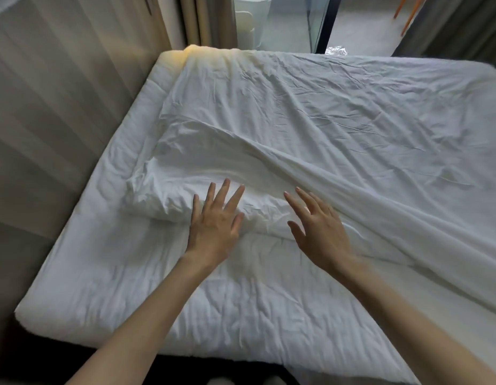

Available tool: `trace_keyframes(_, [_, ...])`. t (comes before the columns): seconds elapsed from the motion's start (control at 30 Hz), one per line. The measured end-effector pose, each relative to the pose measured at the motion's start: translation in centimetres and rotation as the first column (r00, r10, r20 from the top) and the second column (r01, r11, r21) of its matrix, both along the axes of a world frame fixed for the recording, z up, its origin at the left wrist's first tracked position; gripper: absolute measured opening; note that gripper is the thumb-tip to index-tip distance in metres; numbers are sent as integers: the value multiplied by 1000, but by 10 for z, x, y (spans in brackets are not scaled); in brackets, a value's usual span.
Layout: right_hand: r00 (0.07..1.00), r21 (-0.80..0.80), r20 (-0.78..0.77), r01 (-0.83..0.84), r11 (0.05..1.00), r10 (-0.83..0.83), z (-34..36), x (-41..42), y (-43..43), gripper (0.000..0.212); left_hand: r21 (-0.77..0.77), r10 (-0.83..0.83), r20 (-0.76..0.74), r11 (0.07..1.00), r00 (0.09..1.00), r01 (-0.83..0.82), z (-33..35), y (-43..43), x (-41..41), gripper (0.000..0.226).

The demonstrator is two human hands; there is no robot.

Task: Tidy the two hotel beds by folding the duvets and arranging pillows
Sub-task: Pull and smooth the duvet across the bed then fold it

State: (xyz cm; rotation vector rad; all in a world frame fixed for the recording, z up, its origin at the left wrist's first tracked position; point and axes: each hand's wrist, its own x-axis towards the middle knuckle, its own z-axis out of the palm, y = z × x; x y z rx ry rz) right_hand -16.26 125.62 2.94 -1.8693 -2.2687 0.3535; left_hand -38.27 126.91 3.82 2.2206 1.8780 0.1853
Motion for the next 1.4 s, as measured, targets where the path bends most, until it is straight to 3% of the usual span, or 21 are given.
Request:
trace_keyframes(0.3, [980, 64, -2, 201, 978, -201, 36, 35, -162, 62, 34, -232, -19, 972, 972, 233, 36, -118, 31, 58])
trace_keyframes(0.6, [875, 49, -2, 483, 874, -484, 68, 71, -319, 60, 112, -531, -83, 836, 843, 538, 84, -220, 87, 57])
trace_keyframes(1.03, [620, 103, 13, 779, 618, -784, 89, 224, -520, 58, 171, -820, -95, 544, 564, 821, 109, -353, 295, 55])
trace_keyframes(1.4, [389, 28, 44, 920, 390, -920, 88, 404, -684, 58, 126, -886, 27, 462, 463, 878, 95, -499, 517, 54])
